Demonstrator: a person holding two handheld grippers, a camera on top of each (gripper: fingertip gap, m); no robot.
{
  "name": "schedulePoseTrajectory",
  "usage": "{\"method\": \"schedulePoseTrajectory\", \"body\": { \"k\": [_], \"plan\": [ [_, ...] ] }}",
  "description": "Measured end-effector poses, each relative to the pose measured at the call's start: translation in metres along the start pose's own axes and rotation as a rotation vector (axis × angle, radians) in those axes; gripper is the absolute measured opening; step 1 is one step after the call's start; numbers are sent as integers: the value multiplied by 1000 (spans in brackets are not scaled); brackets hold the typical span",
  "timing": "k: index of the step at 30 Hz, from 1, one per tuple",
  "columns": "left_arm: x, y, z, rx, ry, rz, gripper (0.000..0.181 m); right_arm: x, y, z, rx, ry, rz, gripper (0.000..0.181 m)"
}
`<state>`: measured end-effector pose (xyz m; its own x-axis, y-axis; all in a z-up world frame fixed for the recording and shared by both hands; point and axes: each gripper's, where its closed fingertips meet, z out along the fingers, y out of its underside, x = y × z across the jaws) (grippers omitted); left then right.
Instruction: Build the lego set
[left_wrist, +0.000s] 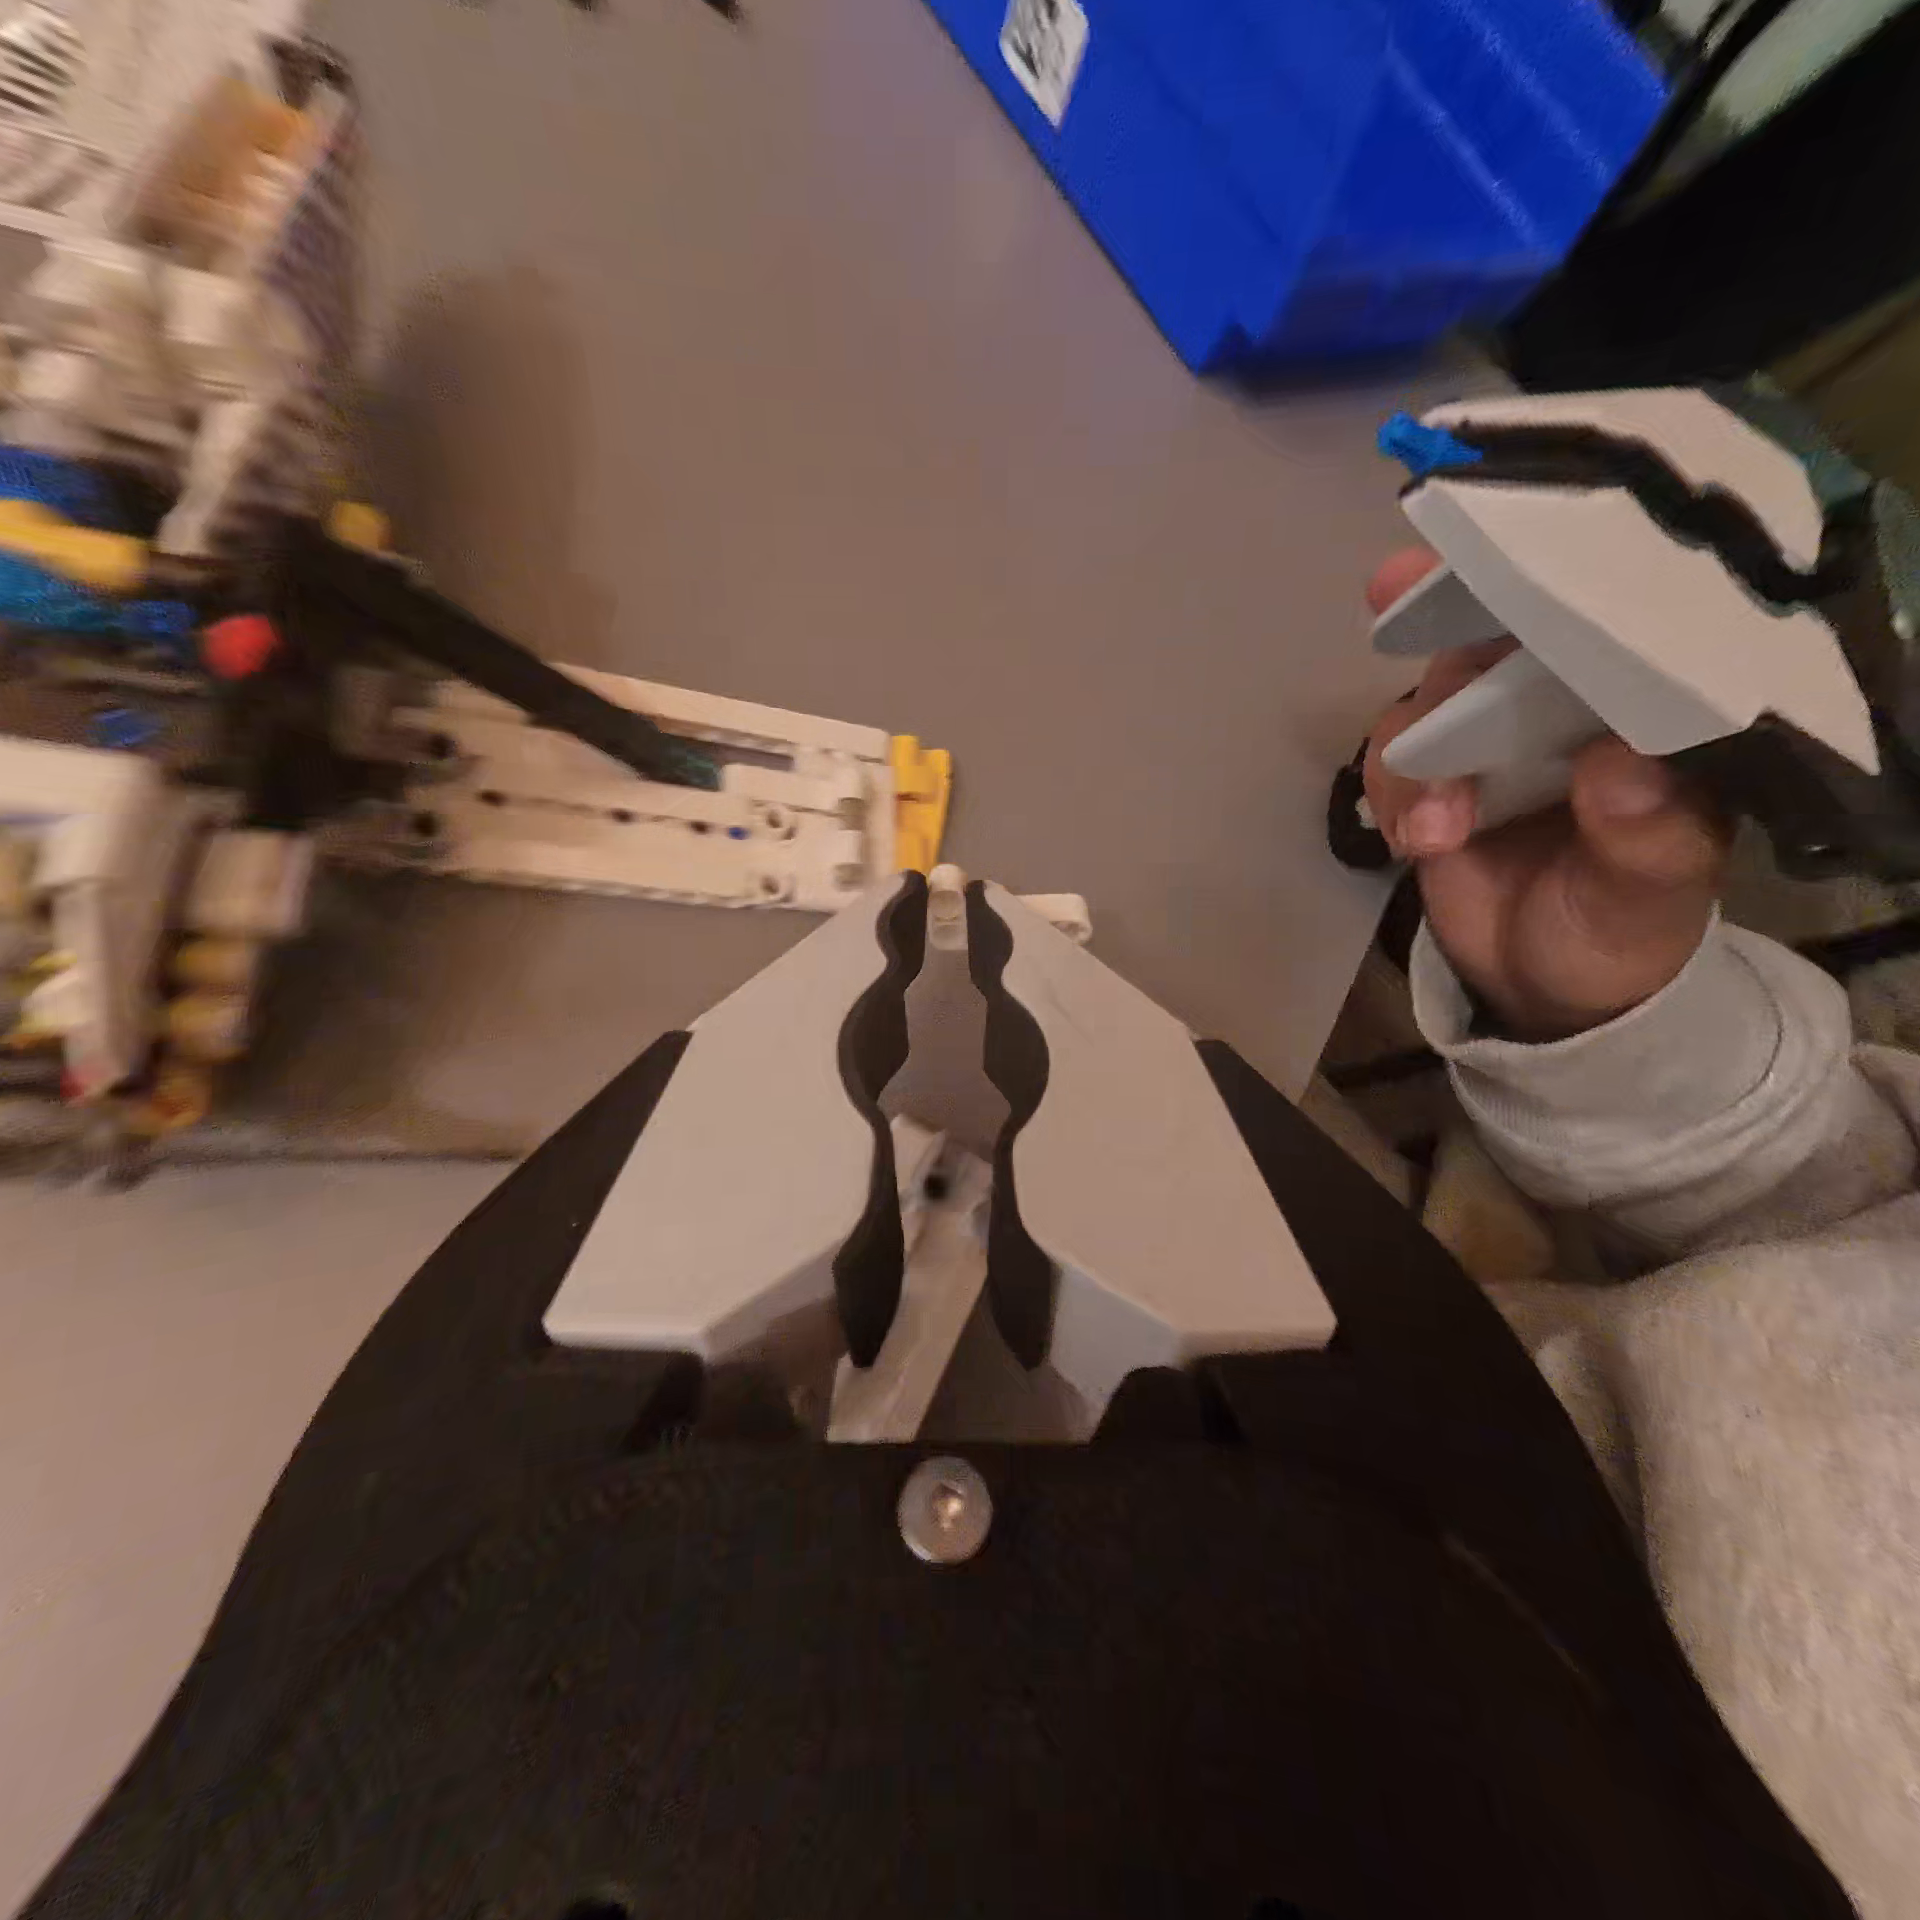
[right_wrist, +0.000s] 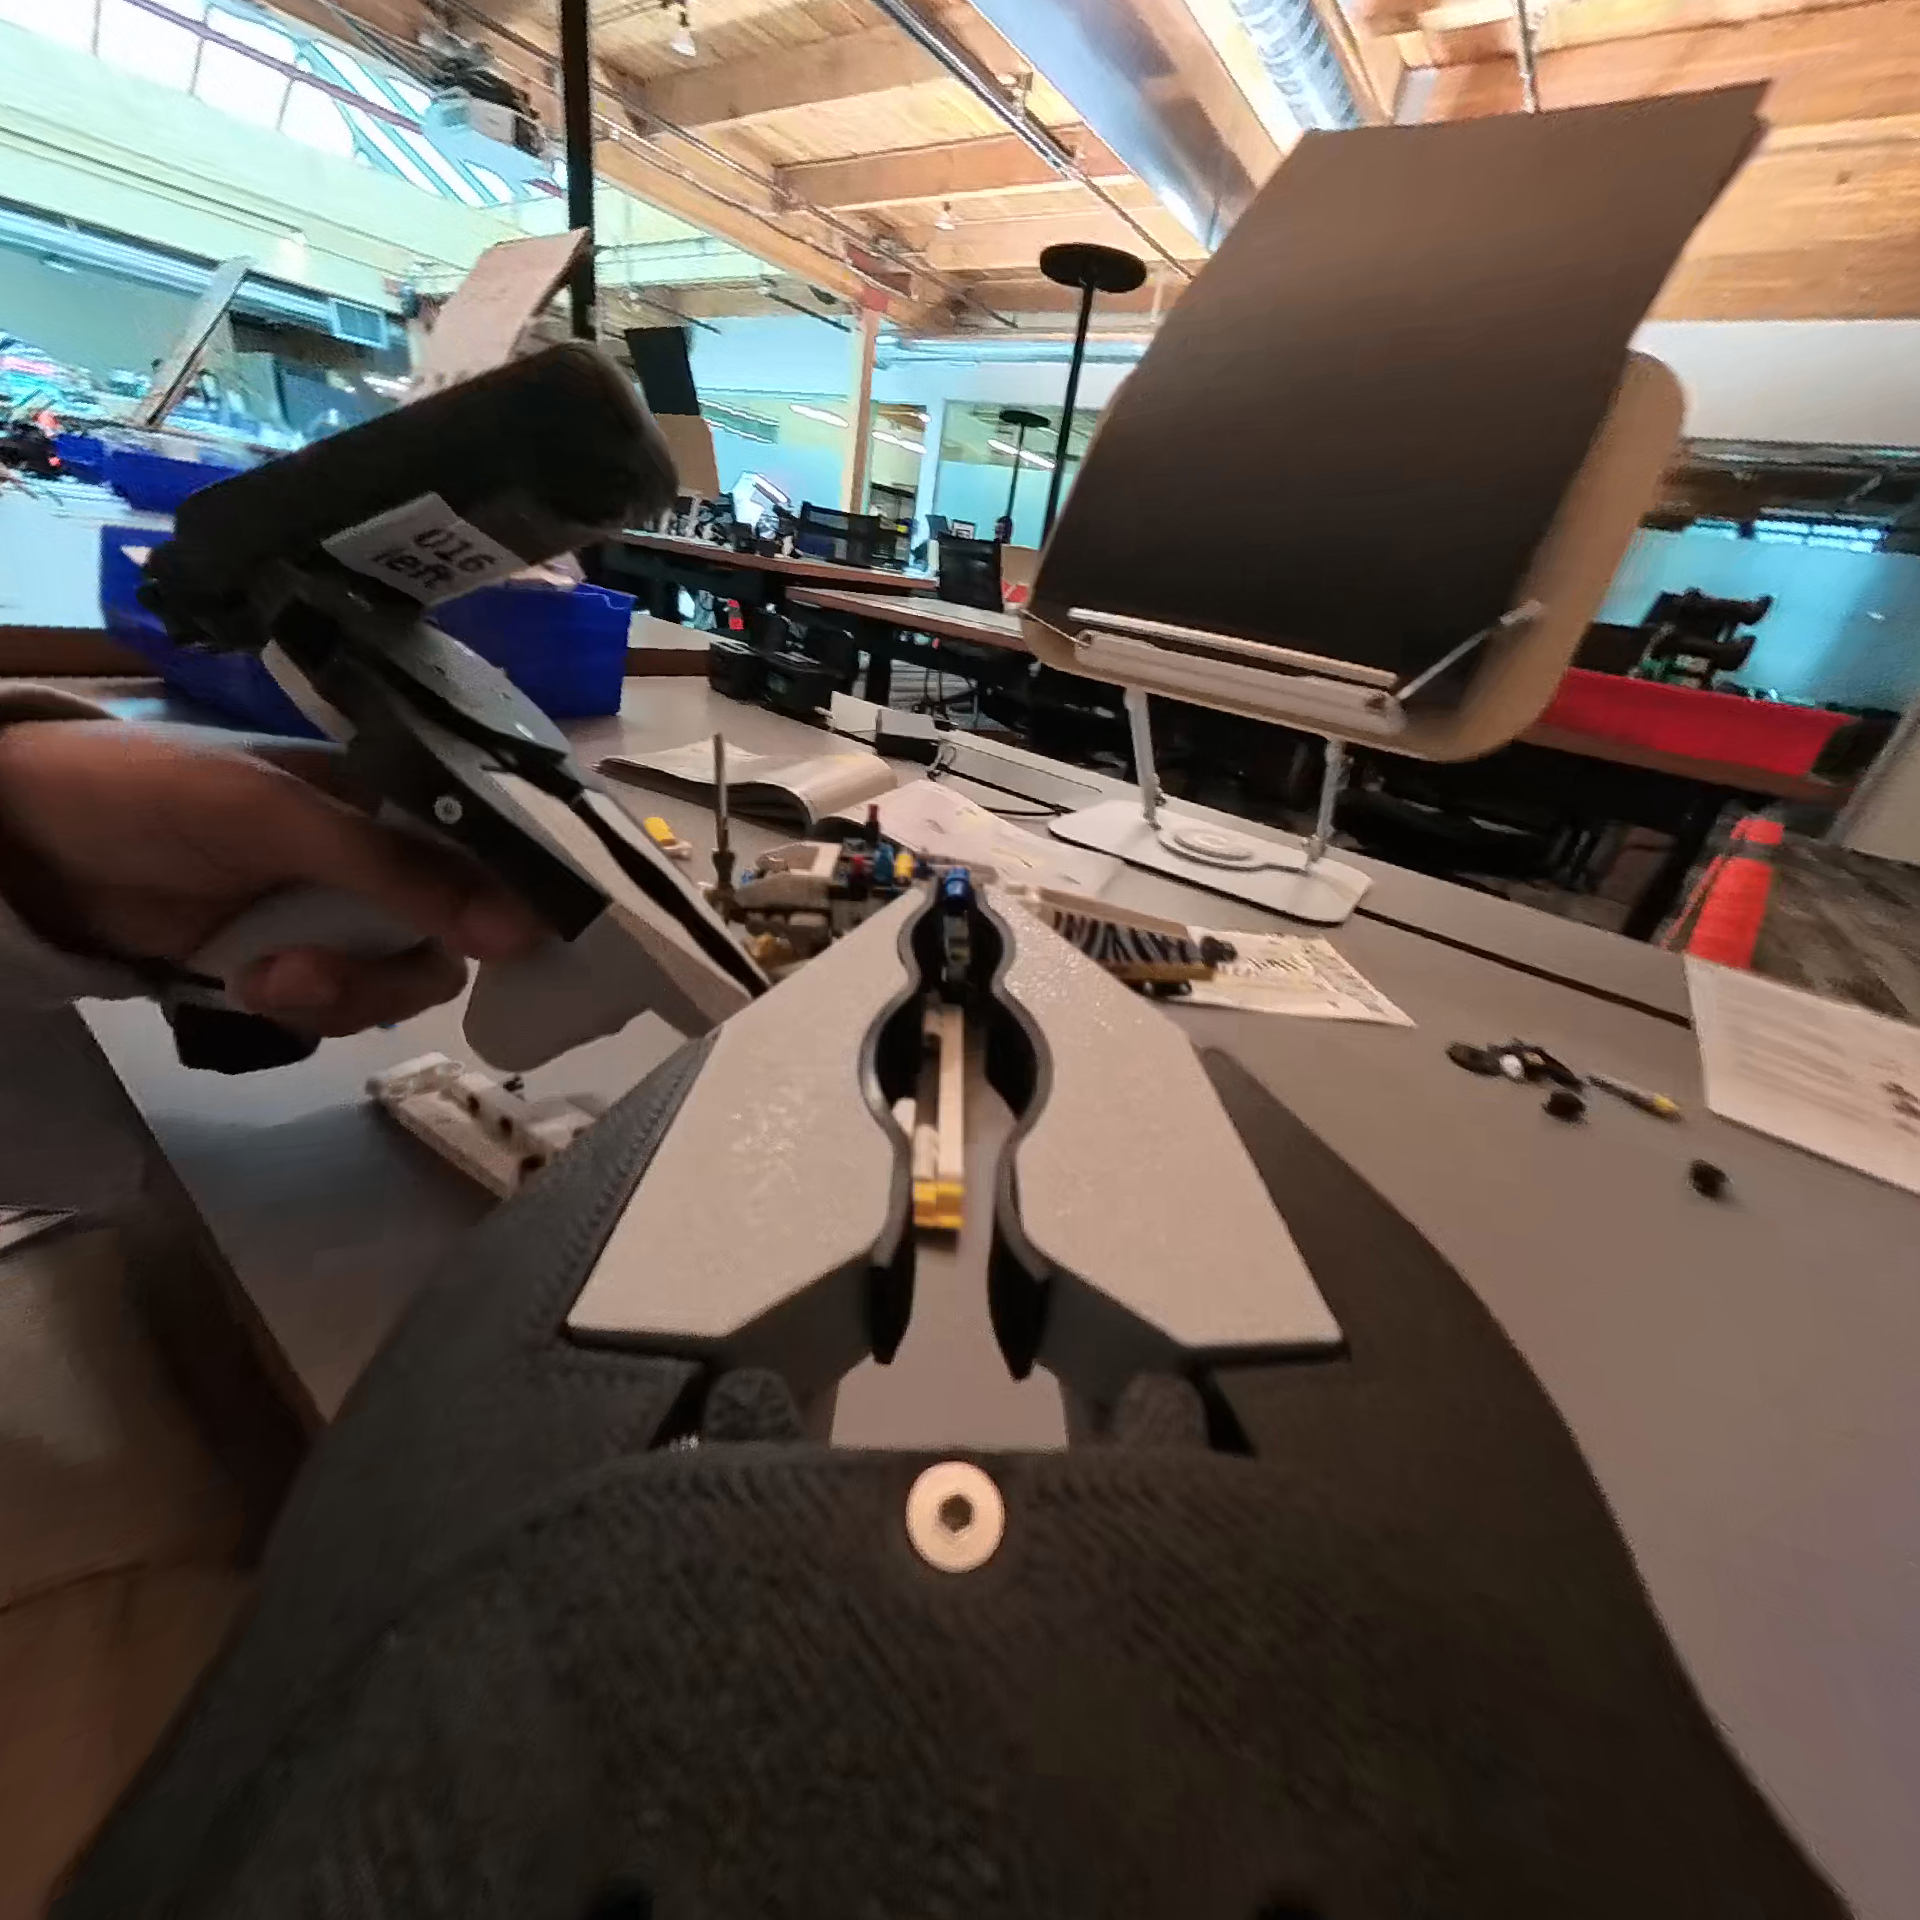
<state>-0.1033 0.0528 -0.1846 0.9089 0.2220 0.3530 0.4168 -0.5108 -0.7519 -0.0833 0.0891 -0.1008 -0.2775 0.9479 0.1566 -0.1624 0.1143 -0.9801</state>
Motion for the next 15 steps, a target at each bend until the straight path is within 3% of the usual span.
{"method": "schedulePoseTrajectory", "body": {
  "k": [6, 11, 15],
  "plan": [
    [21, 8, 35, -164, -38, 112, 5, 7, 0, -23, 0, 12, -1, 1],
    [20, 13, 42, -220, -56, 81, 6, 12, 5, -27, -40, 10, -16, 1],
    [20, 14, 37, -224, -33, 54, 31, 17, 7, -29, -57, 6, 23, 2]
  ]
}}
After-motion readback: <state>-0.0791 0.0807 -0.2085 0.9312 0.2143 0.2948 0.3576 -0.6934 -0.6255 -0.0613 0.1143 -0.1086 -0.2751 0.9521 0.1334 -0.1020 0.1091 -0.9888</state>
